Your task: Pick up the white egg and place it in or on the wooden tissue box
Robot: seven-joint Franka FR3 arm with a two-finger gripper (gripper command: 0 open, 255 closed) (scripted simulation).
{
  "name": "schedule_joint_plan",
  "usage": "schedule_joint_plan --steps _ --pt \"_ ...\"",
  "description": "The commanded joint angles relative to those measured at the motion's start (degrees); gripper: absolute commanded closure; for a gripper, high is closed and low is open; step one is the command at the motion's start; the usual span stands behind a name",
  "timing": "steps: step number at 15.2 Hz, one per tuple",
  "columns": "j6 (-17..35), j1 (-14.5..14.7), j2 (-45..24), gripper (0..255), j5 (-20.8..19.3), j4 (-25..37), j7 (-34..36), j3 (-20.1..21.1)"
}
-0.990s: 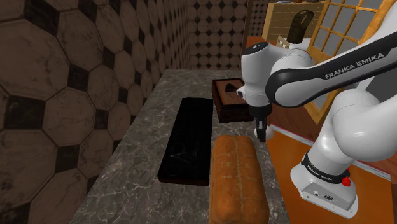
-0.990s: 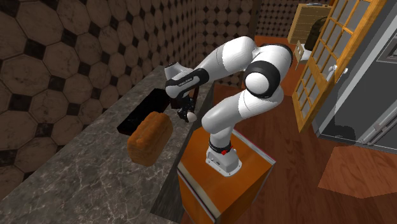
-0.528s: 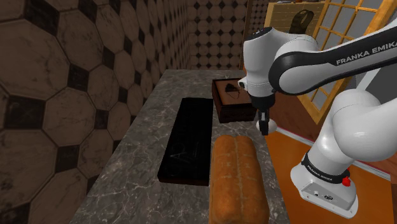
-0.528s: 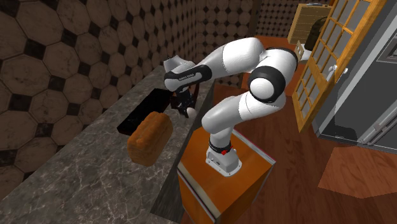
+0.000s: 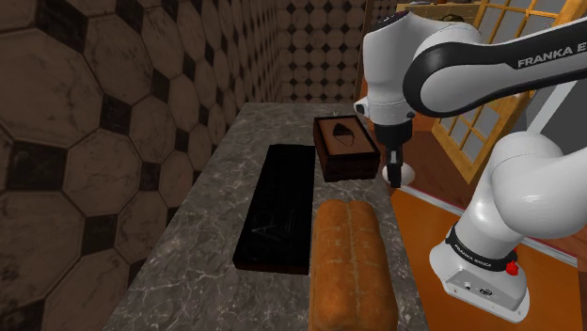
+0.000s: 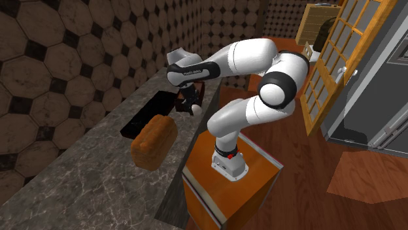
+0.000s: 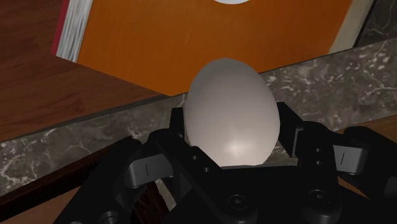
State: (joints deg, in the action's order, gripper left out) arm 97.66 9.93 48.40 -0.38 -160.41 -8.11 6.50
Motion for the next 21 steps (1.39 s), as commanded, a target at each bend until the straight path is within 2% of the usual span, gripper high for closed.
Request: schedule_joint_plan --steps 1,15,21 --pt "-1.8 0.0 0.5 255 -0.1 1.4 -0.1 -0.1" --pt "-12.6 -0.3 1.3 255 -0.7 11.3 -0.9 -0.7" --pt "-7.0 -3.6 -11.1 255 -5.5 18.5 -5.6 -5.1"
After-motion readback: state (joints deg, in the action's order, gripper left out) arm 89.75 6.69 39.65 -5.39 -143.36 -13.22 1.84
